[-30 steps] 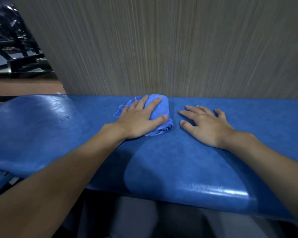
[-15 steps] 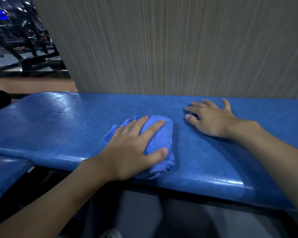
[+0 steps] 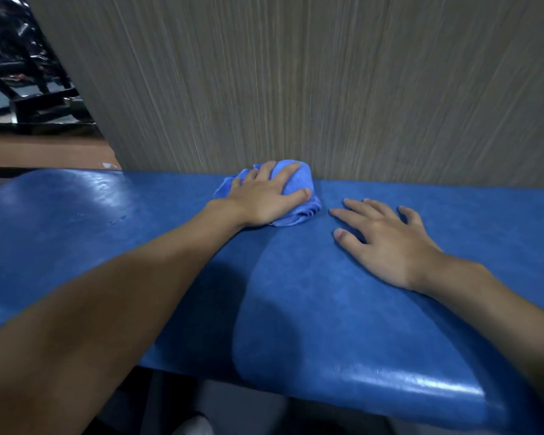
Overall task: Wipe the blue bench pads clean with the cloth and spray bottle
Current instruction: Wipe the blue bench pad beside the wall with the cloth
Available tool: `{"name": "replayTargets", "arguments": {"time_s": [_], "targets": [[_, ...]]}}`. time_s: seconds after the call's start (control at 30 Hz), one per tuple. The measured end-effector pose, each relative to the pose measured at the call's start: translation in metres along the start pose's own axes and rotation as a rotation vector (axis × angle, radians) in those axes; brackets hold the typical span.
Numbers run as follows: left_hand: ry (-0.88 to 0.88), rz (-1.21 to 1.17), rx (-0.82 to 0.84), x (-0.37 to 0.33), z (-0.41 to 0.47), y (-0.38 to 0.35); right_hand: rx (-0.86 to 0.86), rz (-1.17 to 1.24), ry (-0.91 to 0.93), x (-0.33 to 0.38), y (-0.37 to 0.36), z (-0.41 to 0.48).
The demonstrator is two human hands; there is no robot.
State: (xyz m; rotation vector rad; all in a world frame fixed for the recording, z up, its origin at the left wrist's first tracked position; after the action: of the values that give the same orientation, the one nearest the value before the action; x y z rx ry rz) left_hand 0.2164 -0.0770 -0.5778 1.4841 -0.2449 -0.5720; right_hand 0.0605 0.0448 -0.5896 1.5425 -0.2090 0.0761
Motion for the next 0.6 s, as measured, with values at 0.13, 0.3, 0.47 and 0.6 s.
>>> {"name": "replayTargets", "arguments": {"time_s": [0.13,0.3,0.47,0.6], "targets": [[-0.015,-0.002,0.018,0.000,-0.005,-0.003,-0.001,0.019,-0.012,-0.002,0.000,-0.001],[-0.072,-0.004,0.042,-0.017,-0.062,-0.002,-0.006,0.048,-0.029,-0.002,0.005,-0.002],[-0.126,0.032,0.067,-0.032,-0.138,0.001,0.014,0.033,-0.049,0.001,0.005,-0.005],[-0.171,0.042,0.024,-0.040,-0.188,0.003,0.062,-0.081,-0.092,0.008,0.010,-0.003]]}}
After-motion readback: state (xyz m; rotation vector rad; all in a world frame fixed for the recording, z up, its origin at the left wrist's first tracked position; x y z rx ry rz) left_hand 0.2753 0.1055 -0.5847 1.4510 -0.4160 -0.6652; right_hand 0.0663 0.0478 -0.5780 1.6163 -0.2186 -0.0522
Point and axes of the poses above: each hand's wrist, its own z-axis towards the middle knuckle, its own y-axis out of the back of the hand, x = y × z, the point moved 9 cm from there along z, towards the middle knuckle, and after that the axes turned 8 degrees about -y, right-handed, at the moved point
